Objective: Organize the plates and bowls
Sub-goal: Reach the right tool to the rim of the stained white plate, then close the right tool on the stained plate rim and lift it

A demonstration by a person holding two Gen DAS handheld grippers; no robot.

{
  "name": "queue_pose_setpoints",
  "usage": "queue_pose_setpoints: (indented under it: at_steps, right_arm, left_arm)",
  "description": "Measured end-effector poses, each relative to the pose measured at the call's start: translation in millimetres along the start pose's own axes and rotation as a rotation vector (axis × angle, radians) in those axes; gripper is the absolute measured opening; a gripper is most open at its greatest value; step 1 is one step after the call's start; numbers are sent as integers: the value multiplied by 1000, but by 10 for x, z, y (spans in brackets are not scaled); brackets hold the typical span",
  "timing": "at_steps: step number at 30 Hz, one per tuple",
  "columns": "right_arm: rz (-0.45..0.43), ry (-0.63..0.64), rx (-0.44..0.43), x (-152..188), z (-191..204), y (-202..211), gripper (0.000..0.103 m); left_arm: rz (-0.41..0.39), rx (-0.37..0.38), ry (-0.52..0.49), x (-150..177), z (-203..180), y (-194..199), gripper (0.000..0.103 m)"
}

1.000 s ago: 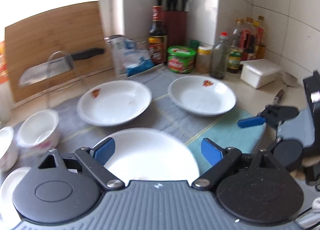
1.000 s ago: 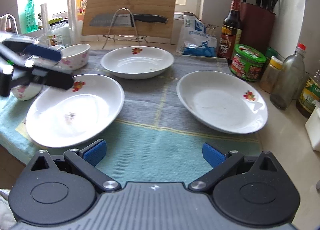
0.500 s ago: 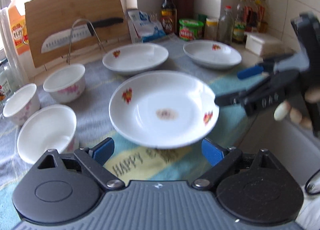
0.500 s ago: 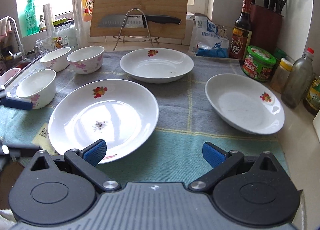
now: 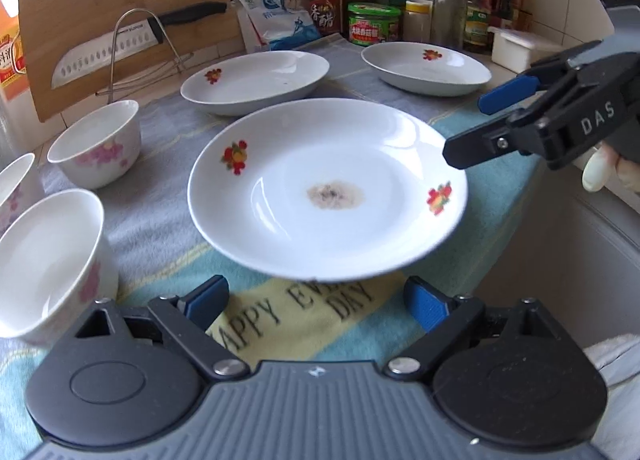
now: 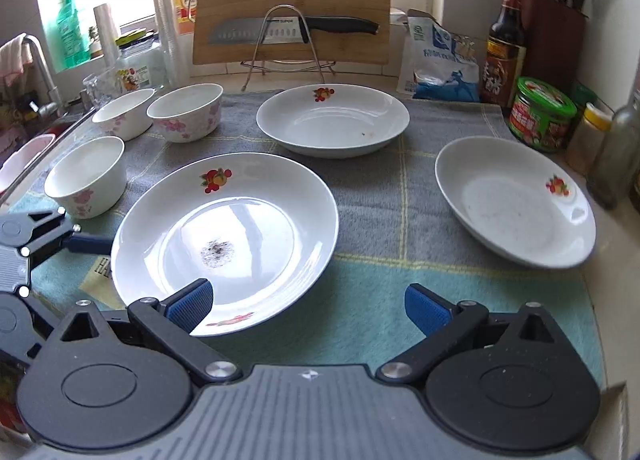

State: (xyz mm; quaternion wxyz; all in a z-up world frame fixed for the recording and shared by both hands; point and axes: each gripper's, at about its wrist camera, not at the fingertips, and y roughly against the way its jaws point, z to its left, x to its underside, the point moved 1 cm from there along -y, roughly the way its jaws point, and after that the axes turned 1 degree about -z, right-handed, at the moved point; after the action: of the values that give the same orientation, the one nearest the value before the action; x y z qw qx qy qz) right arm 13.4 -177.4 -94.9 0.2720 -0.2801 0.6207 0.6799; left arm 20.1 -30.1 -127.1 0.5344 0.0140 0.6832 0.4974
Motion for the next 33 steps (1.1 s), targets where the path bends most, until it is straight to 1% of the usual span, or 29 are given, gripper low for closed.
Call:
queue_pose_setpoints:
  at_steps: [3, 4, 5, 8, 10, 17, 21, 25, 27, 29, 33]
  right_arm:
    - [-4, 19, -41, -94, -103, -72, 103]
    - [-5, 26, -53, -121, -124, -99, 103]
    - [-2, 31, -68, -151, -154, -134, 103]
    - [22, 44, -125, -220, -222, -248, 103]
    - [37, 59, -165, -252, -240, -315, 103]
    - [95, 98, -255, -333, -121, -506, 103]
    - [150, 39, -241, -338, -62, -632, 103]
    - [193, -8, -244, -307, -37, -697, 103]
    - [192, 0, -230, -299, -8, -698, 103]
    - [206, 13, -222, -314, 8, -707, 103]
    - [202, 10, -223, -384, -18, -768, 103]
  left_arm:
    - [12, 14, 46, -45, 53, -66, 95]
    - [9, 22, 63, -48, 73, -86, 99]
    - [9, 21, 74, -50, 75, -100, 101]
    - [22, 4, 61, -62, 23, -121, 103]
    - [30, 6, 63, -73, 25, -125, 103]
    - [10, 38, 42, -39, 64, -114, 102]
    - [-37, 57, 13, 39, 84, -82, 103]
    - [-57, 60, 4, 50, 86, -81, 103]
    - [-77, 71, -7, 69, 95, -81, 103]
    - [-82, 80, -15, 67, 105, -87, 103]
    - [-94, 97, -30, 63, 117, -105, 103]
